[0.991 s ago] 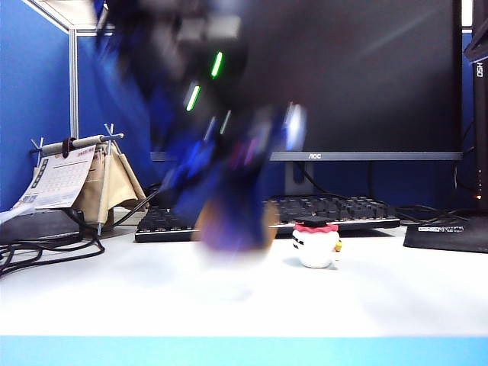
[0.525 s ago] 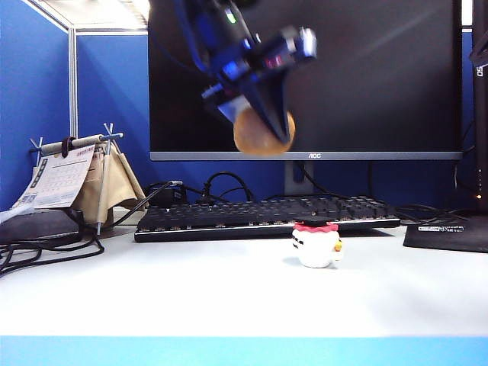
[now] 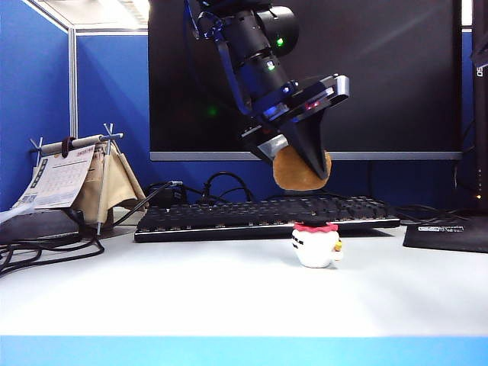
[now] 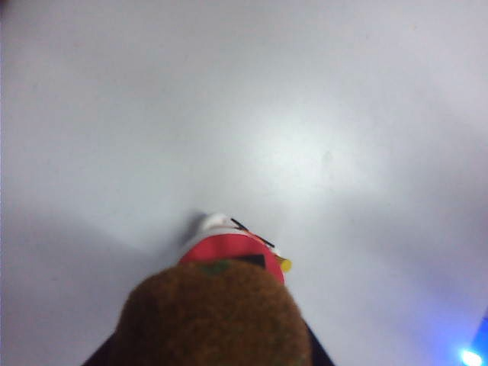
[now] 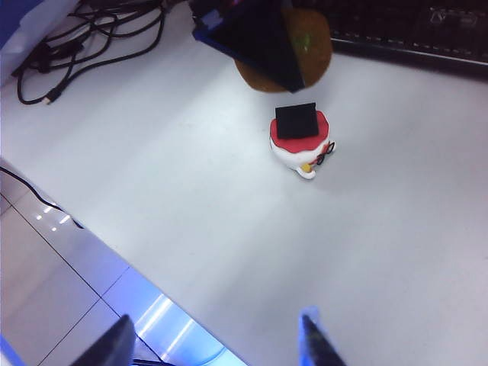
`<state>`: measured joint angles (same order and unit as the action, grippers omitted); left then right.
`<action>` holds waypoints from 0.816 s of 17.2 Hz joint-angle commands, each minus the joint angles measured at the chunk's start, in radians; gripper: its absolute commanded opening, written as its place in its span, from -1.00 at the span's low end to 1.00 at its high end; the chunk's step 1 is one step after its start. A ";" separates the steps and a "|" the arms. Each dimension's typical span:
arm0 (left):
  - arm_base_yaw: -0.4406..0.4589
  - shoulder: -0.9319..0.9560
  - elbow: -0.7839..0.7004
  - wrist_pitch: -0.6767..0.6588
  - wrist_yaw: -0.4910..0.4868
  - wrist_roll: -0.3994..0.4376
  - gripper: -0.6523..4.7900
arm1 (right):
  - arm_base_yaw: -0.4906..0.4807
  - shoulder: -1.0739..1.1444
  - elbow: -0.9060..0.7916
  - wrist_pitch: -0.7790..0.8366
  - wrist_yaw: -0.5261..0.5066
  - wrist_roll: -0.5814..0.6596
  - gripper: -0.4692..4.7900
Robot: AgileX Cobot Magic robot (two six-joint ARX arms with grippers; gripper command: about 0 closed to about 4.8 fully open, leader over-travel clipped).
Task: Place the kiwi on top of the doll with a flat head.
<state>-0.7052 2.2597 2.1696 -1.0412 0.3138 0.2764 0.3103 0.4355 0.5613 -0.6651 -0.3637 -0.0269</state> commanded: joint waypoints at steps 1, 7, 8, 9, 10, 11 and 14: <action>-0.010 0.011 0.005 0.011 0.017 -0.003 -0.78 | 0.008 0.000 0.001 0.006 -0.002 -0.004 0.22; -0.048 0.057 0.005 -0.009 -0.015 0.002 -0.78 | 0.019 0.000 0.001 0.006 -0.002 -0.004 0.22; -0.048 0.059 0.005 -0.015 -0.025 0.003 -0.78 | 0.019 0.000 0.001 0.006 -0.002 -0.004 0.22; -0.047 0.060 0.005 -0.020 -0.034 0.004 -0.78 | 0.019 0.000 0.001 0.006 -0.002 -0.004 0.22; -0.044 0.060 0.005 -0.024 -0.039 0.004 -0.78 | 0.019 0.000 0.001 0.006 -0.002 -0.004 0.22; -0.038 0.060 0.005 -0.025 -0.046 0.005 -0.78 | 0.019 0.000 0.001 0.006 -0.002 -0.004 0.22; -0.032 0.060 0.005 -0.014 -0.048 0.013 -0.78 | 0.018 0.000 0.000 0.006 -0.002 -0.004 0.22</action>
<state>-0.7376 2.3211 2.1719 -1.0584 0.2764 0.2802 0.3283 0.4358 0.5613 -0.6716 -0.3634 -0.0269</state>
